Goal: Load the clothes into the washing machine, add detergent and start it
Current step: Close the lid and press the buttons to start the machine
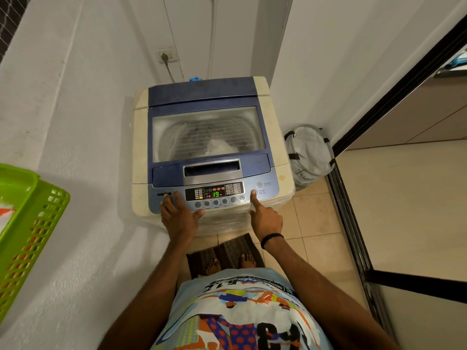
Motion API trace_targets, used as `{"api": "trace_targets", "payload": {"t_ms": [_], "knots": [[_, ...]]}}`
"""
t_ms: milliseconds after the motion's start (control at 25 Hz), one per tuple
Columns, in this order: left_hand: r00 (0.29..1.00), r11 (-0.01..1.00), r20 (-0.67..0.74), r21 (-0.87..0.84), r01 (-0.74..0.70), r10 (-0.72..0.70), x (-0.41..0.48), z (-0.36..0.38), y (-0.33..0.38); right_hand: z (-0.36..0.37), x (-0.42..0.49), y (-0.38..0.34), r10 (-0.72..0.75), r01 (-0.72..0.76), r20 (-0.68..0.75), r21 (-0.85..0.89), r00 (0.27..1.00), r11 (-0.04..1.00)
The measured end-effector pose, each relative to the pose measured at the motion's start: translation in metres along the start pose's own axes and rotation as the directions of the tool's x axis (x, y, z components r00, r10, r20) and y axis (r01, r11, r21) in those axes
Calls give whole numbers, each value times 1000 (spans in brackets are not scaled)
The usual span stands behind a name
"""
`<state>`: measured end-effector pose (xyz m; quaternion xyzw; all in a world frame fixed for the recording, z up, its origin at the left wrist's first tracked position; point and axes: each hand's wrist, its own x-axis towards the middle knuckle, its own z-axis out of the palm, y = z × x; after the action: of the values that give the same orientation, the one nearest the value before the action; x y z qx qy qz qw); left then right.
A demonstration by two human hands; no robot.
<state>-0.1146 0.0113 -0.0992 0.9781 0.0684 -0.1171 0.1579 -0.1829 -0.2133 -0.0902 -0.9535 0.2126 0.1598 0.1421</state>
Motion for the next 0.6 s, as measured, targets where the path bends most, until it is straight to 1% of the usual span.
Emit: {"api": "trace_targets", "payload": {"t_ms": [160,320,520,600], "knots": [[1000,1000,4,2,8,-8,1,1,-1,1,2,0,6,-6,-4,28,1000,1000],[1000,1000,7,-8,20,-20,2,2,0,0,4,4,47,-47,4,70,999,996],[1000,1000,1,-16,8,-8,2,1,-1,-12,13,-7,58,-60,37,51,998,997],[1000,1000,2,-11,0,0,0,0,-2,-17,15,-10,41,-43,46,35,998,998]]}}
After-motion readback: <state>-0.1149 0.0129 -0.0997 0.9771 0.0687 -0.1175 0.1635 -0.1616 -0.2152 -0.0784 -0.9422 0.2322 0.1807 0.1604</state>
